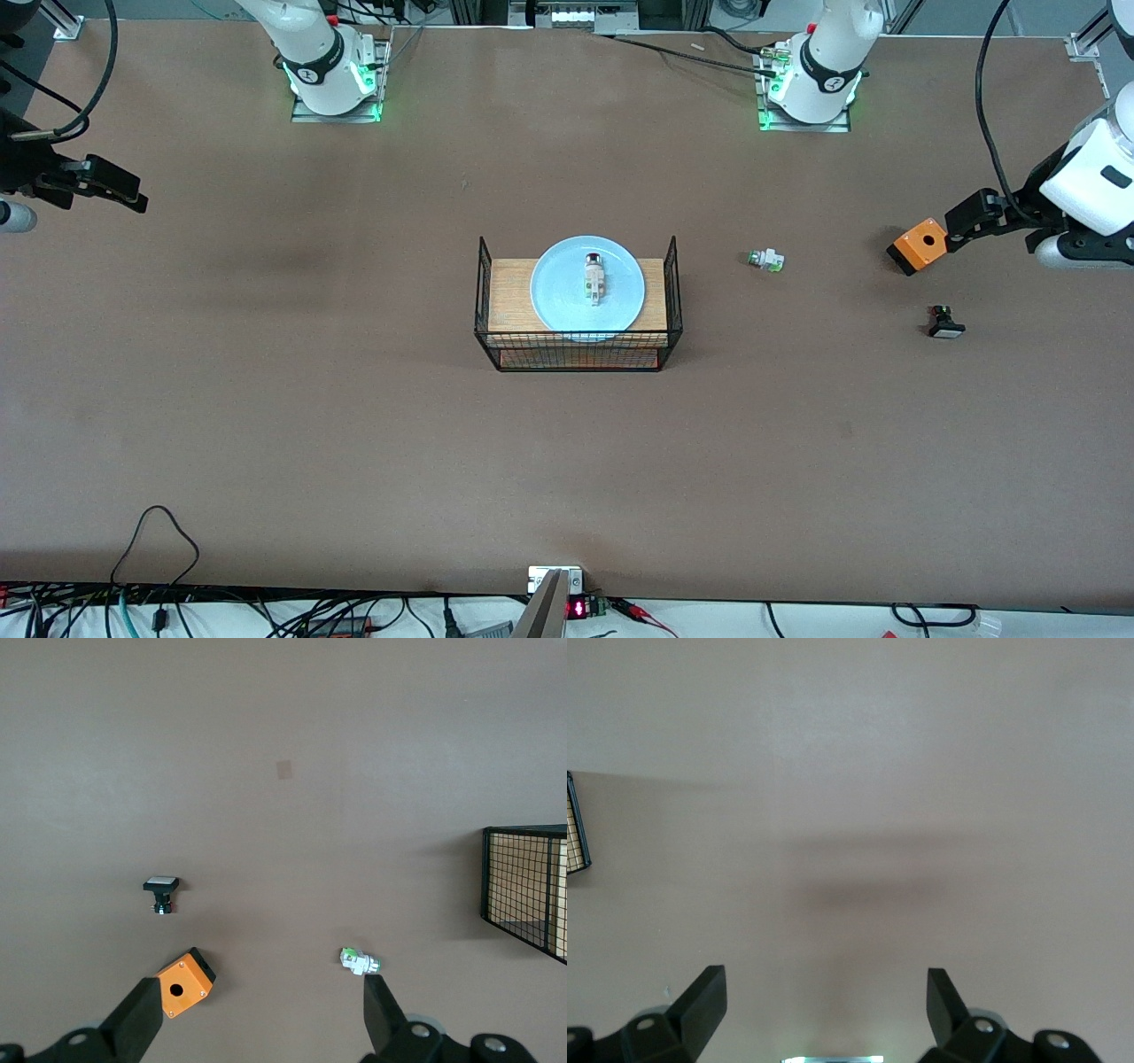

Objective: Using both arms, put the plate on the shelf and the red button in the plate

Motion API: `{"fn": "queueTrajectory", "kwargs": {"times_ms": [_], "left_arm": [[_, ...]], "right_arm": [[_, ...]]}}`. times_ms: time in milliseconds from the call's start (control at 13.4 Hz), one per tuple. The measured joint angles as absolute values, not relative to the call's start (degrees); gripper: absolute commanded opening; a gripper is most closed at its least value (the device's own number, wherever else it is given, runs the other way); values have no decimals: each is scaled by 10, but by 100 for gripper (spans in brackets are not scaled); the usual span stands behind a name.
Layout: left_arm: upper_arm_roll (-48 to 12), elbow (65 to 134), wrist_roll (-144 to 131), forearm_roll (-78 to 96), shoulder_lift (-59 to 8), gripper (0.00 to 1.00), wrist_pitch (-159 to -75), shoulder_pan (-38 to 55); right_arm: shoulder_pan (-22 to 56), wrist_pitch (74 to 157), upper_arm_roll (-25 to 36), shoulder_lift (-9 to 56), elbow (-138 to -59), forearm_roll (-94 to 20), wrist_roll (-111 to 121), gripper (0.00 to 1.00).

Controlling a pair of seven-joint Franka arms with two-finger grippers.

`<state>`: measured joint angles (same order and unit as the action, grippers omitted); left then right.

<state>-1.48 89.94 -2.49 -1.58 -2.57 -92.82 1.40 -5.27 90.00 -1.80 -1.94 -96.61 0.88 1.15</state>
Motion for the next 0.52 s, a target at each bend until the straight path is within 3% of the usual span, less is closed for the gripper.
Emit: {"fn": "queueTrajectory", "kwargs": {"times_ms": [523], "left_arm": [[-15, 899, -24, -16, -26, 100, -929, 14]], "right_arm": [[-53, 900, -18, -10, -966, 9, 12, 100]]}}
